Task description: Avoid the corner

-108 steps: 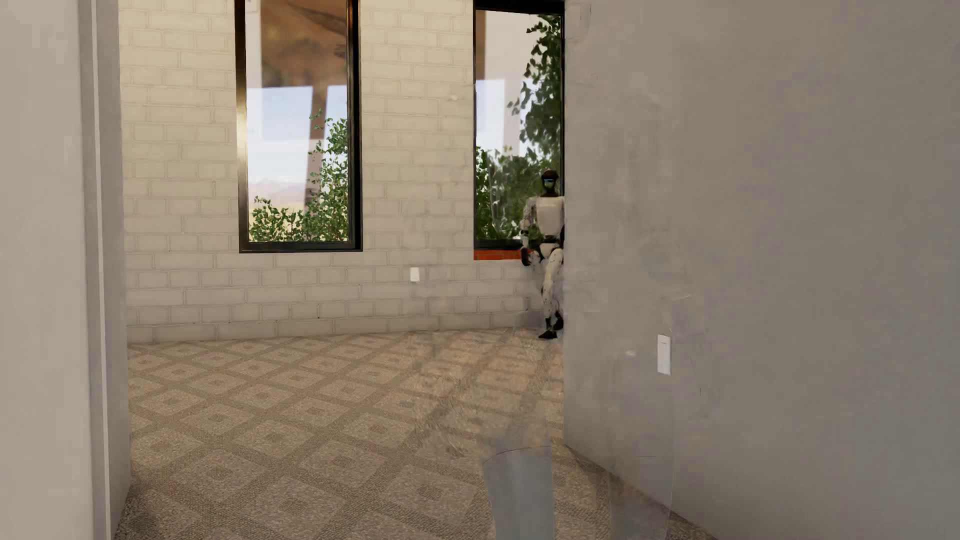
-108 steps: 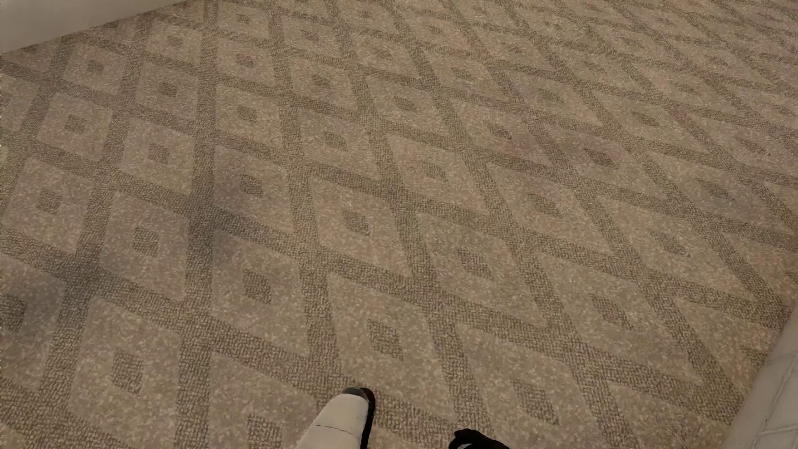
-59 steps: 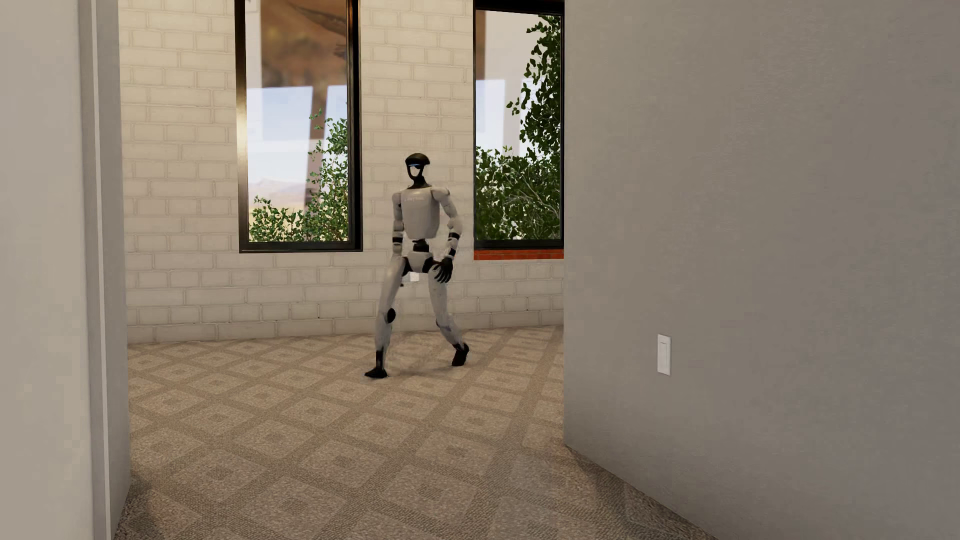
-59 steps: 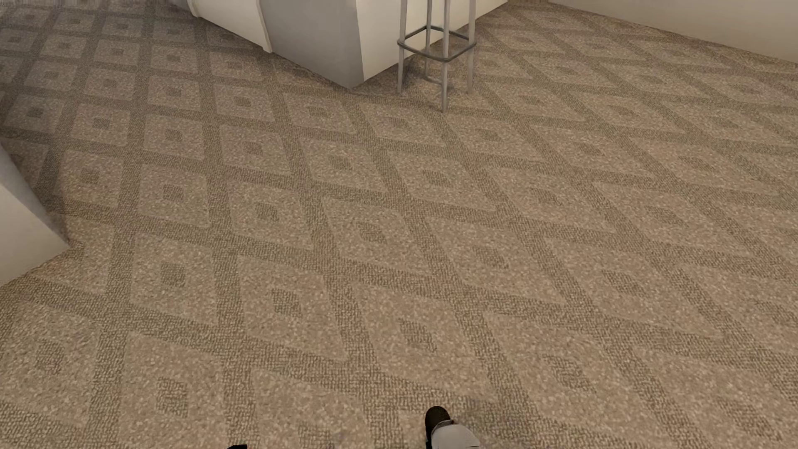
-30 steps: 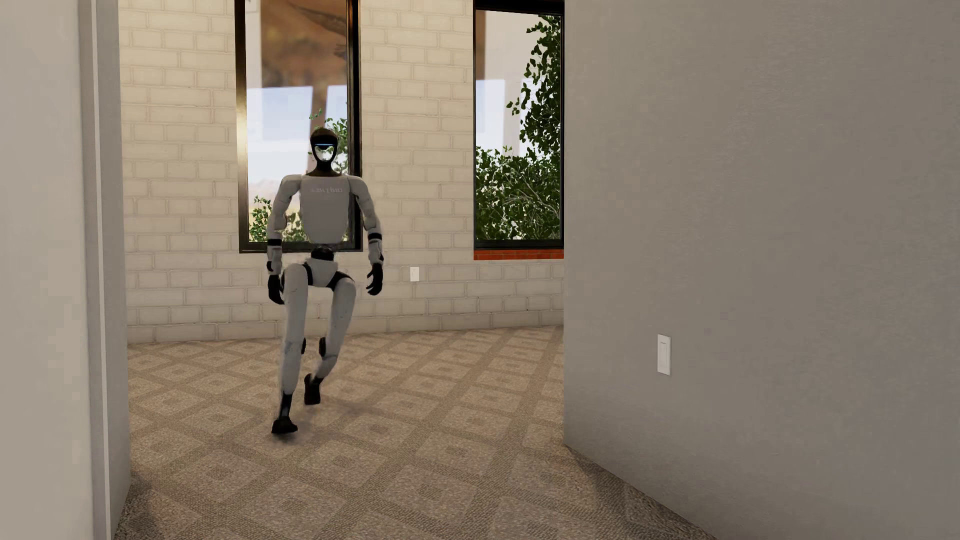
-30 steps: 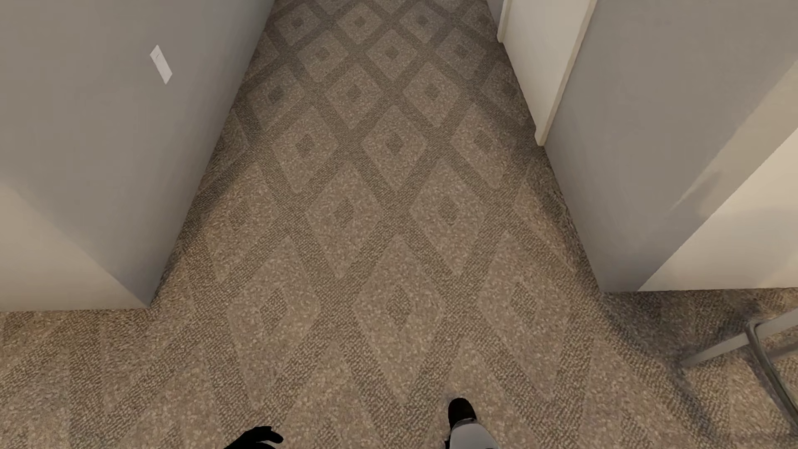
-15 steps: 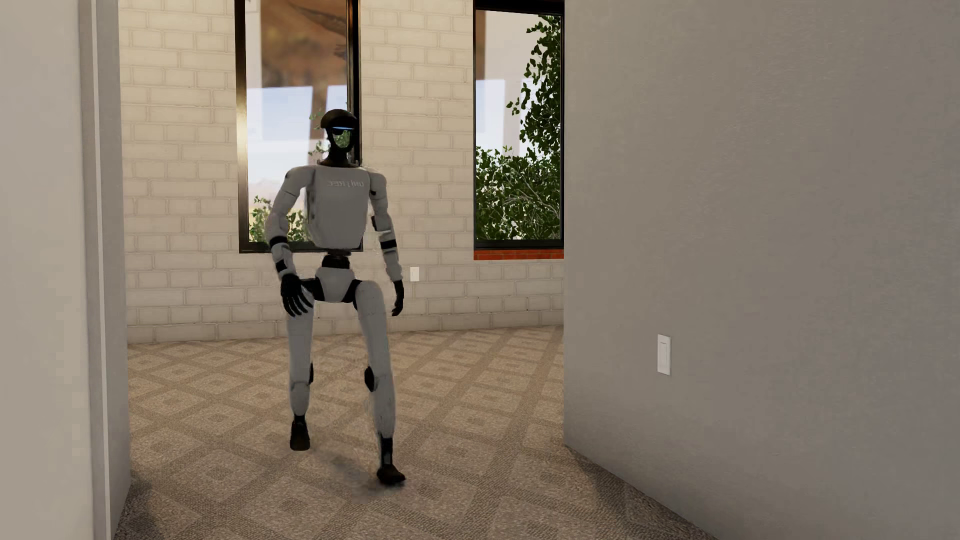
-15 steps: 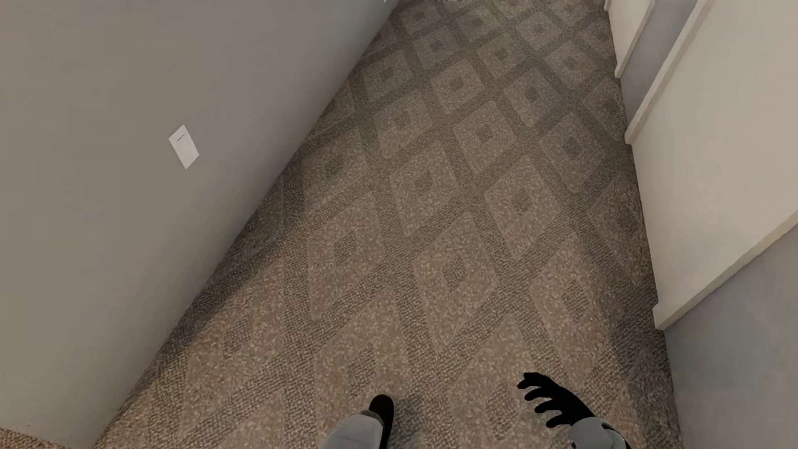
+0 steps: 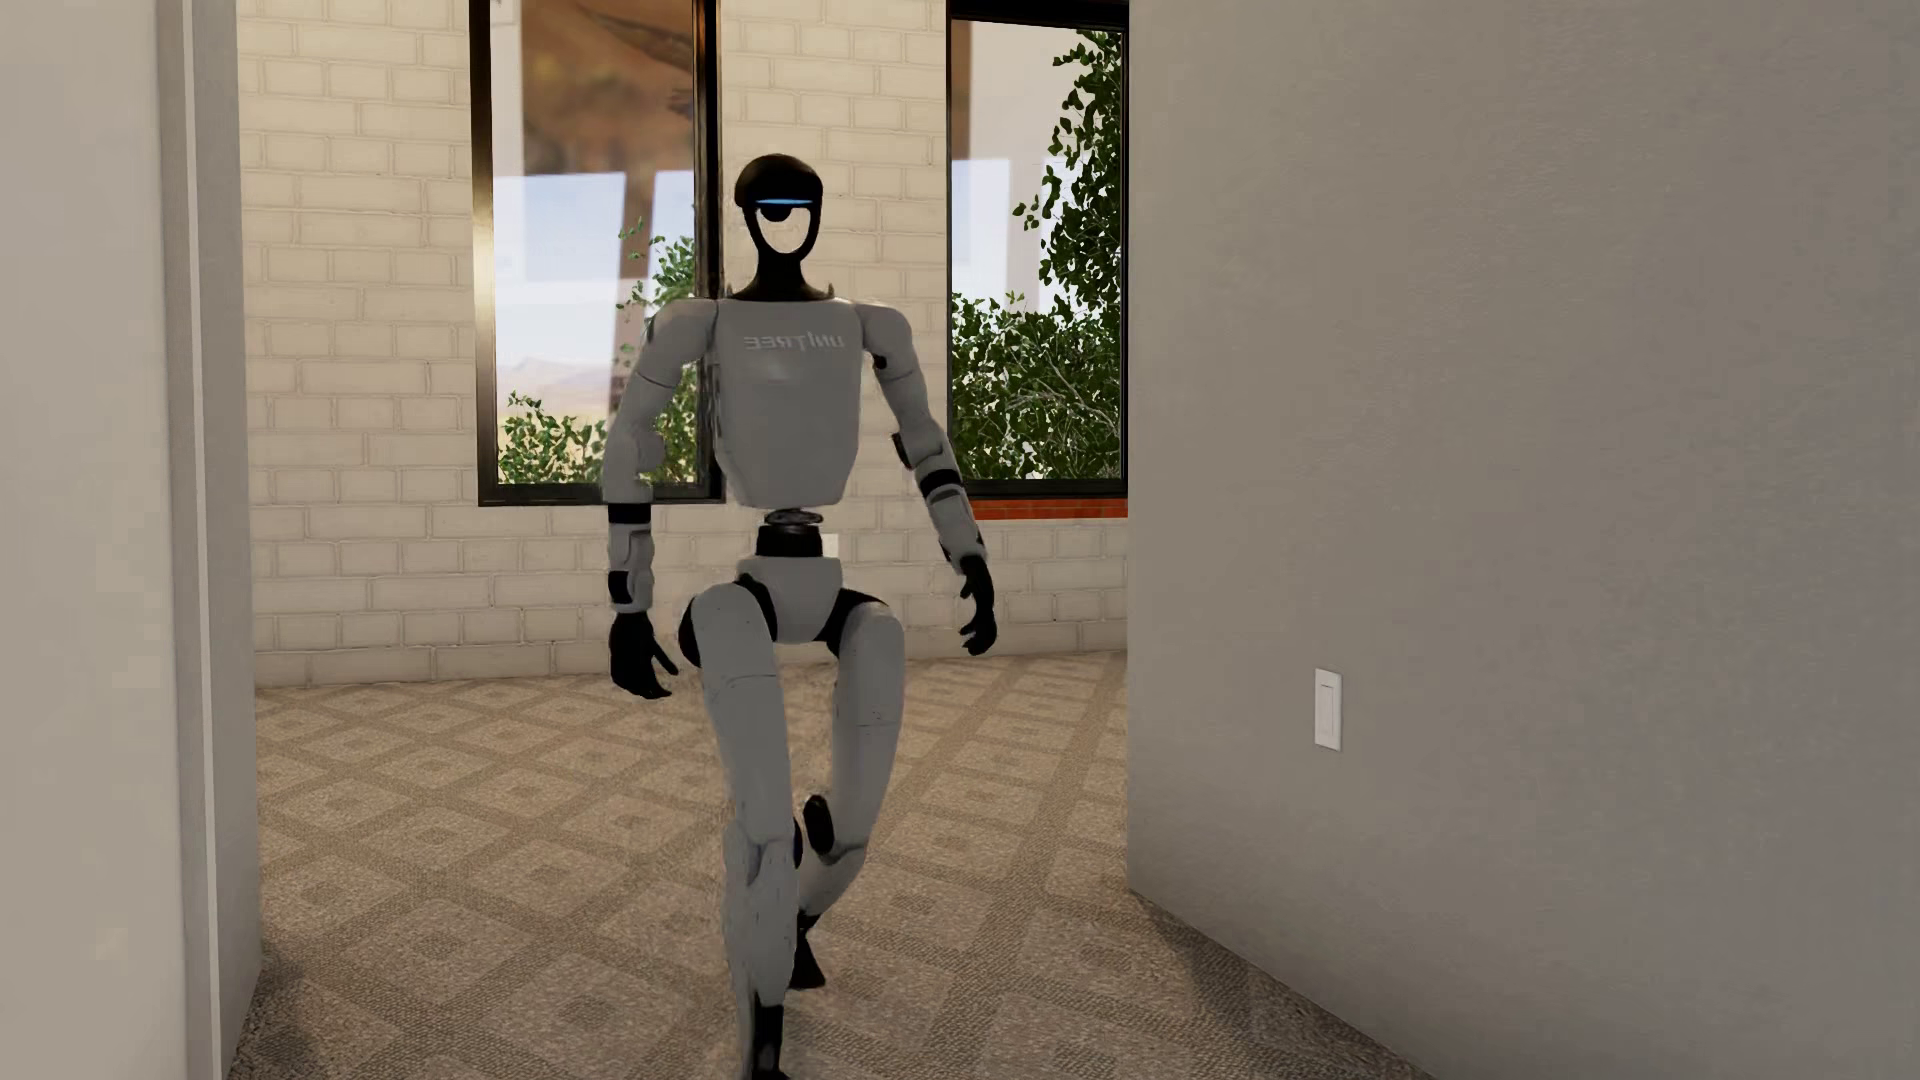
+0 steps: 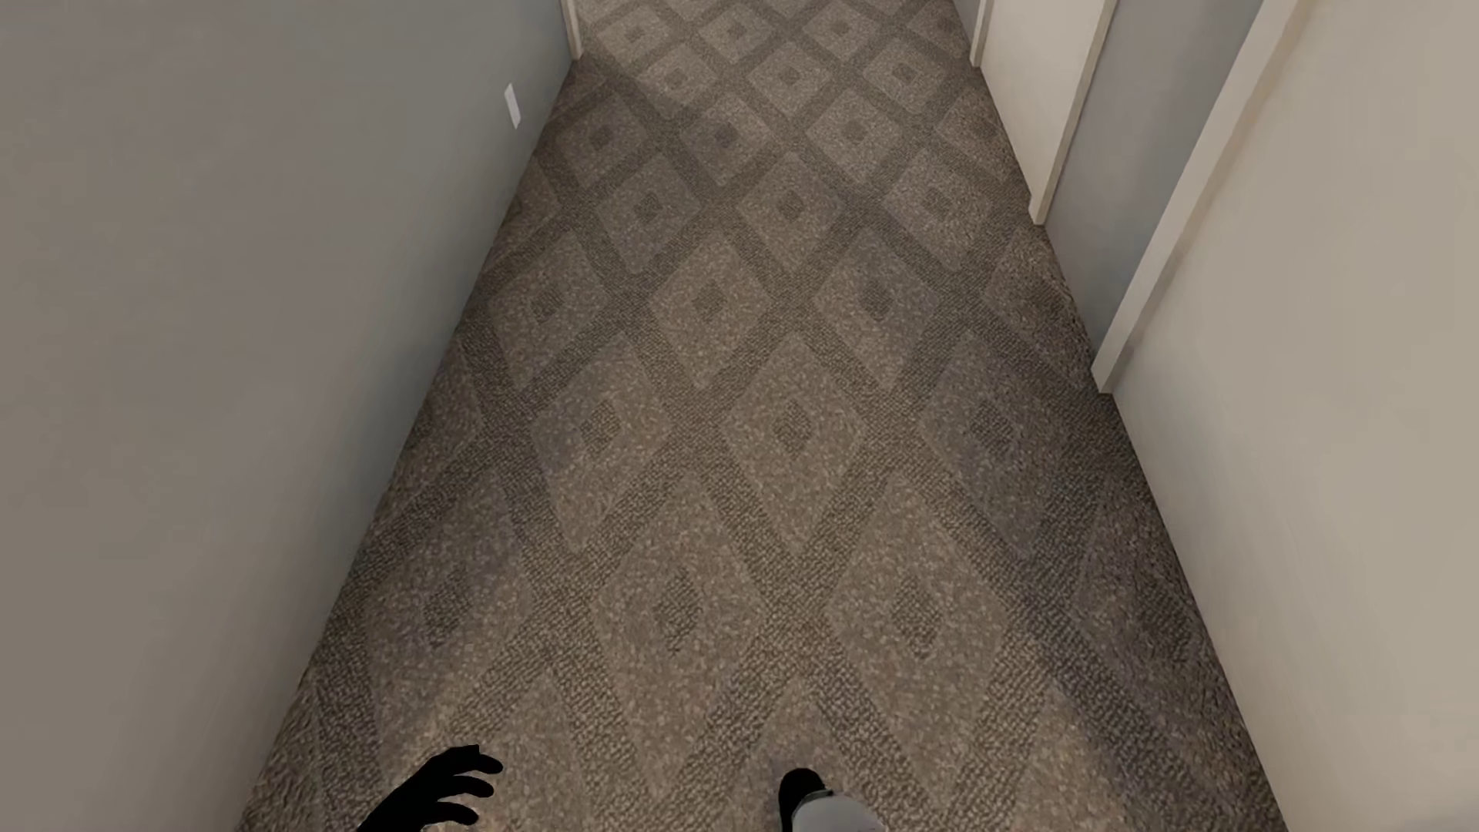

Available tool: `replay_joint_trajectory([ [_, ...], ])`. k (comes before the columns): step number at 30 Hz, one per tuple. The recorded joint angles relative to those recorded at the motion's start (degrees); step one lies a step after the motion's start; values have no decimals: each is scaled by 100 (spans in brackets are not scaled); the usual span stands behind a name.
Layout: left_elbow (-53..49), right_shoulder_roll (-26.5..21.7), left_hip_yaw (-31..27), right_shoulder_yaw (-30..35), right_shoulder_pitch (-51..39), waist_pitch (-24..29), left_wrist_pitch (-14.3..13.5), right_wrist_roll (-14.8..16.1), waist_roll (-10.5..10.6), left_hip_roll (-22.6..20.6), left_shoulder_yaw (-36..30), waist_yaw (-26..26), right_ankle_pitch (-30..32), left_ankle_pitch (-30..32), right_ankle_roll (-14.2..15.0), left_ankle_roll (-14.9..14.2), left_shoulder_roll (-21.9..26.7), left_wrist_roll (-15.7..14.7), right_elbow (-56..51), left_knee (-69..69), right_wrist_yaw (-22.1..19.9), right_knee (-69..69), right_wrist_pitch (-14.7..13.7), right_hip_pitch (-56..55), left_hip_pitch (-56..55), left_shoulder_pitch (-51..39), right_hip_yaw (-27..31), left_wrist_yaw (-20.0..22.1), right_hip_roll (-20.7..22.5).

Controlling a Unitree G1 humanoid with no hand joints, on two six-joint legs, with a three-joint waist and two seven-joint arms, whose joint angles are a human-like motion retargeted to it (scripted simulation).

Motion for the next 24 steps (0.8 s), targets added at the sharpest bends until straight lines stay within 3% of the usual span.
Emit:
replay_joint_trajectory([
  [1,-83,-12,0,140,113,73,0,0,65,133,190,-145,561,158,0,0,-42,0,151,68,0,-8,0,-156,358,-30,0,0,9],
  [2,-59,-25,0,150,205,23,0,0,139,301,325,-257,1880,685,0,0,-95,0,215,379,0,257,0,-350,445,29,0,0,115],
  [3,64,41,0,40,292,-171,0,0,272,475,405,-215,3245,1539,0,0,-162,0,367,920,0,531,0,-499,280,152,0,0,331],
  [4,329,52,0,117,319,-195,0,0,479,700,346,-10,3744,2561,0,0,-253,0,453,1835,0,984,0,-415,65,287,0,0,689],
  [5,725,12,0,175,234,-82,0,0,602,742,152,244,3626,3117,0,0,-337,0,435,2871,0,1320,0,-85,-263,370,0,0,964],
  [7,1508,-12,0,265,-253,107,0,0,581,707,-393,675,3003,1778,0,0,-382,0,134,4761,0,1059,0,1050,-1472,405,0,0,1290],
  [9,1978,-7,0,-214,-670,122,0,0,286,422,-707,1392,2161,843,0,0,-315,0,-581,4922,0,483,0,2336,-2520,739,0,0,1168],
  [11,2228,-99,0,-771,-1092,101,0,0,55,299,-877,2067,1370,777,0,0,-210,0,-1526,3415,0,-29,0,3379,-3265,1146,0,0,876],
  [13,2475,-130,0,-1367,-1587,-2,0,0,-18,400,-910,2550,746,863,0,0,-149,0,-2213,1092,0,-307,0,4134,-3577,1464,0,0,667],
  [14,2578,-184,0,-1658,-1791,-104,0,0,15,440,-919,2674,539,1244,0,0,-144,0,-2583,64,0,-327,0,4336,-3694,1558,0,0,642],
  [15,2688,-237,0,-1922,-1964,-233,0,0,0,497,-882,2781,403,2330,0,0,-164,0,-2860,-1988,0,-304,0,4473,-3906,1617,0,0,519],
  [16,2798,-273,0,-2099,-2072,-289,0,0,-15,493,-864,2876,439,2415,0,0,-181,0,-3035,-2231,0,-185,0,4643,-4115,1672,0,0,381],
  [17,2932,-306,0,-2233,-2042,-246,0,0,-43,402,-884,2969,652,1098,0,0,-201,0,-3191,-122,0,23,0,4902,-4288,1693,0,0,187],
  [18,3071,-259,0,-2346,-1921,-313,0,0,-115,254,-890,3006,1131,767,0,0,-206,0,-3152,447,0,444,0,4950,-4484,1674,0,0,35],
  [19,3248,-164,0,-2388,-1755,-489,0,0,-212,160,-1027,2978,1812,1264,0,0,-208,0,-2975,1058,0,1210,0,4691,-4729,1626,0,0,-112],
  [20,3412,-38,0,-2258,-1584,-328,0,0,-401,-150,-1127,2852,2609,1208,0,0,-206,0,-2538,1625,0,2140,0,4622,-4396,1561,0,0,-415],
  [21,3305,-32,0,-1963,-1523,-255,0,0,-362,-288,-923,2663,3288,867,0,0,-239,0,-2112,1843,0,3483,0,4002,-4184,1393,0,0,-298],
  [22,3055,11,0,-1536,-1543,-145,0,0,-378,-506,-936,2464,3283,701,0,0,-278,0,-1558,1747,0,4634,0,3425,-3718,1249,0,0,-305],
  [24,2193,175,0,-1378,-1216,-45,0,0,-85,-611,-579,1756,2896,836,0,0,-376,0,-697,1162,0,5276,0,2403,-2694,992,0,0,103],
])
